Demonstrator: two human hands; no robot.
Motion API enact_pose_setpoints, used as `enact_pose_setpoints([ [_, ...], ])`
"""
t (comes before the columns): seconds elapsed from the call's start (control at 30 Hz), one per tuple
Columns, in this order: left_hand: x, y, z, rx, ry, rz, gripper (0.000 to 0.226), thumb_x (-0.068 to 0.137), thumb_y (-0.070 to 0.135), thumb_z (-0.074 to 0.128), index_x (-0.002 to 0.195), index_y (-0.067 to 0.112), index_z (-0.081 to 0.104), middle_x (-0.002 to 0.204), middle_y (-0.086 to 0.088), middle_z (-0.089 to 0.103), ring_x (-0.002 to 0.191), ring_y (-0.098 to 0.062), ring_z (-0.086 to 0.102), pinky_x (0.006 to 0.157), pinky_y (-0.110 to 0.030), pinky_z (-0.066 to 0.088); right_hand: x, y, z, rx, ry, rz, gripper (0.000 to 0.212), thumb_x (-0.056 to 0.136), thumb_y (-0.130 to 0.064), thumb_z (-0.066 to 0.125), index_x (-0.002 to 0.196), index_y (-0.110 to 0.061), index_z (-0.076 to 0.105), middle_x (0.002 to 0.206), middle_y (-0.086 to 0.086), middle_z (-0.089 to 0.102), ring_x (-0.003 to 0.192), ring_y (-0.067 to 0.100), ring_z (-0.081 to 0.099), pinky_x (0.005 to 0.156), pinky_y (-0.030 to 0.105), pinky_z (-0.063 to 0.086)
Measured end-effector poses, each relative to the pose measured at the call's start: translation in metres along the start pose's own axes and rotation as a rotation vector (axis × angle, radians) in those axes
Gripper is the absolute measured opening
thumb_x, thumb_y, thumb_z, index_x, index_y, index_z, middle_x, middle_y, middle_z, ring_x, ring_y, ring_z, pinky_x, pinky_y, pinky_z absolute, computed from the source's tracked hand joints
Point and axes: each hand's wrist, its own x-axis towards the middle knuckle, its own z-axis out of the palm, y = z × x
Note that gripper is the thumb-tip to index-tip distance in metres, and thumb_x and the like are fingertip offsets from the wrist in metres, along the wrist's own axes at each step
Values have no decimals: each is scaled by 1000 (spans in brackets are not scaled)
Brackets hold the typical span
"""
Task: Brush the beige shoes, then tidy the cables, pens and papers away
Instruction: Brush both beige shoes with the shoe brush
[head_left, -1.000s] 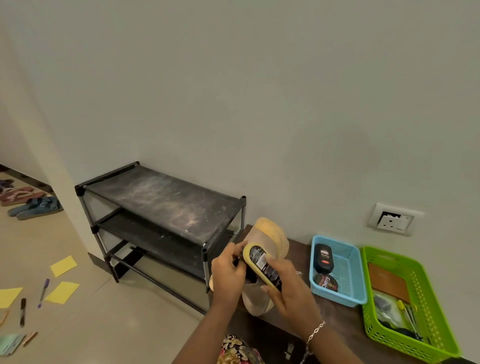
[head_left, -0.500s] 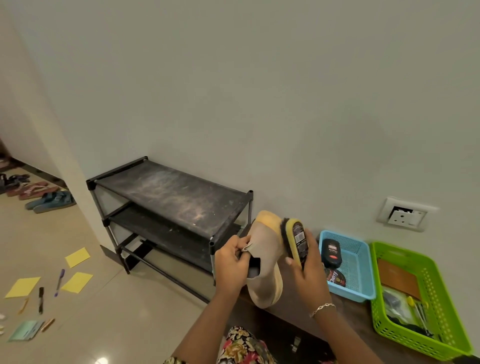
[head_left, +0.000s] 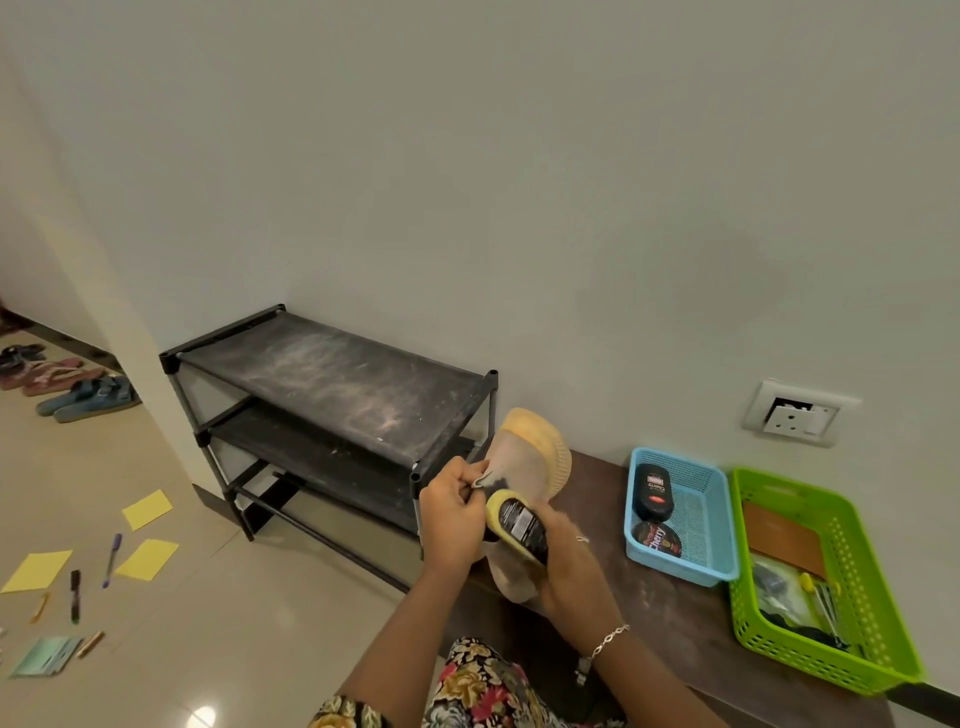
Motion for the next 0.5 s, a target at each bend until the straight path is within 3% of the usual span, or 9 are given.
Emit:
enact_pose_setpoints([
  [0.03,-1,1,-1,-13,-6,-5,38,79,-12,55,63,23,54,87,6,70,83,0,64,78,-33,55,-4,4,0,-36,-34,-21,64,80,-33,64,129,-39,25,125,3,51,107,10,48,91,29,46],
  [0.1,-1,1,-4,-36,-28,3,40,79,-12,55,62,24,53,82,9,68,81,5,62,80,-28,53,0,15,-7,2,64,64,62,81,-27,64,131,-36,29,127,4,50,109,14,49,94,35,48],
  [0.2,-2,-1,-4,-58,-30,-6,36,81,-13,53,61,17,50,76,0,67,78,1,60,77,-27,49,9,16,-16,193,270,346,63,84,-13,62,138,-19,29,129,5,48,115,22,50,93,30,43],
  [0.23,-2,-1,-2,-62,-25,-17,36,81,-14,52,61,17,50,77,2,67,81,3,61,76,-23,50,9,9,-17,230,290,360,64,85,-11,62,138,-18,28,126,2,48,114,20,50,91,28,42],
  [0.3,-3,2,1,-50,-11,-15,36,81,-13,53,62,18,52,79,4,68,85,5,63,74,-19,52,6,-5,-13,184,197,264,65,84,-14,62,139,-19,28,120,-8,43,111,11,47,91,23,40],
  [0.37,-2,2,3,-37,-5,-1,34,81,-10,56,63,19,53,84,1,70,80,1,64,72,-24,54,-5,-12,-5,37,-55,117,64,85,-20,61,138,-28,26,124,-10,43,112,9,45,95,23,41],
  [0.43,-1,1,2,-14,-35,11,33,79,-10,56,65,20,54,92,-2,72,81,-7,67,74,-33,56,-17,-11,1,-59,-285,82,63,87,-21,58,133,-43,22,131,-8,42,114,11,44,96,18,38],
  [0.5,-1,-2,1,56,-42,41,32,78,-8,55,66,21,54,92,0,73,83,-13,67,74,-41,56,-28,-9,5,153,-187,184,60,88,-18,59,127,-46,23,129,-11,43,113,6,46,88,4,34],
])
